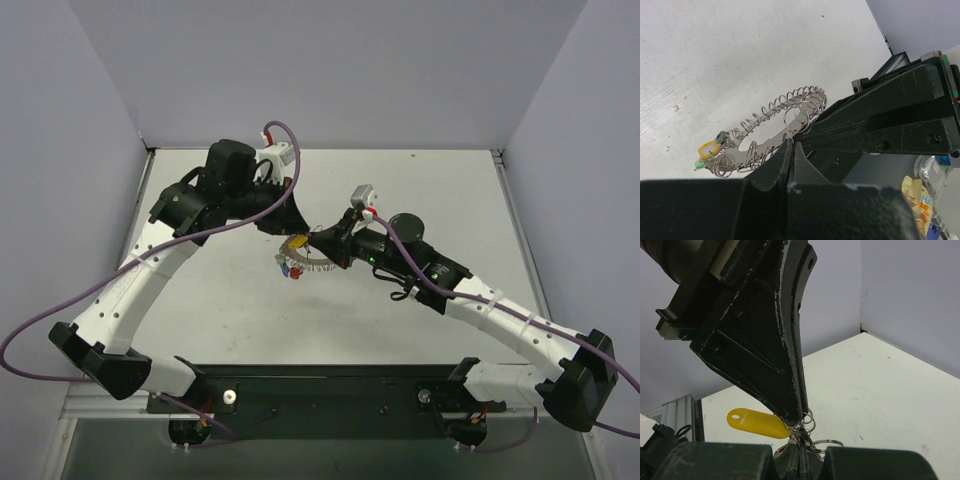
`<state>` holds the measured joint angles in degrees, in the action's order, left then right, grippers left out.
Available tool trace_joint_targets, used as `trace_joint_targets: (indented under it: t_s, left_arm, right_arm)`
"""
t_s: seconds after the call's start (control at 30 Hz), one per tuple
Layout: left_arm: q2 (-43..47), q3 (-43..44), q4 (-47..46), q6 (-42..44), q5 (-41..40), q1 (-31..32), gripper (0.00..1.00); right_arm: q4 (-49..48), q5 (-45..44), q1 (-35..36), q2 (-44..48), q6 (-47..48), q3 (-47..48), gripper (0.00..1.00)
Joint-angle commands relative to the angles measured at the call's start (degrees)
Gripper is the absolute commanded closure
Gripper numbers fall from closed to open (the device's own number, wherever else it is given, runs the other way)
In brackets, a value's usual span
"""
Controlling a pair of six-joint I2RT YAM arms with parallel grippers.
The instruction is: Put the keys on the keyring
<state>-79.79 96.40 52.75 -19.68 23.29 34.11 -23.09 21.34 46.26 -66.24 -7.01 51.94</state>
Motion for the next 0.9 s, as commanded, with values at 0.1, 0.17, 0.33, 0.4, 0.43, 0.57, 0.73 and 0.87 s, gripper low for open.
trace_joint_targets:
  t_s: [0.1,0.17,0.33,0.4,0.43,0.57,0.73,0.87]
  left_arm:
    - [-1.24,5.20,0.16,-1.76,7.03,-1.50,1.00]
    - [-1.68,6.07,0.77,-1.76,7.82,-1.59,1.00]
    - [-2.83,7.23,2.01,-1.58,8.44,-1.94,1.00]
    - [-2.91,6.09,1.65,-2.38,10.02,-1.94,1.00]
    - [-3.00,5.91,1.30,-2.55,10.28,-1.94,1.00]
    - [-2.92,5.03,0.78,-3.34,11.42,-1.94,1.00]
    - [-3.18,2.75,1.03,-3.35,12.57,-1.94,1.00]
    - [-3.97,1.42,2.18,-2.03,12.66,-1.94,1.00]
  right_arm:
    - [0.68,-1.39,0.58,2.08,3.75,1.67,1.00]
    - [1.38,-1.65,0.76,2.08,4.37,1.93,1.00]
    - [2.17,-2.53,0.94,1.99,5.07,2.11,1.00]
    - [2.61,-2.62,1.11,2.16,5.51,2.11,1.00]
    - [2.70,-2.97,1.03,2.17,5.69,2.11,1.00]
    - [3.05,-3.41,1.37,2.25,6.21,1.93,1.00]
    - [4.54,-4.47,1.73,2.25,8.06,1.67,1.00]
    - [6.65,-6.22,2.17,2.43,9.20,1.50,1.00]
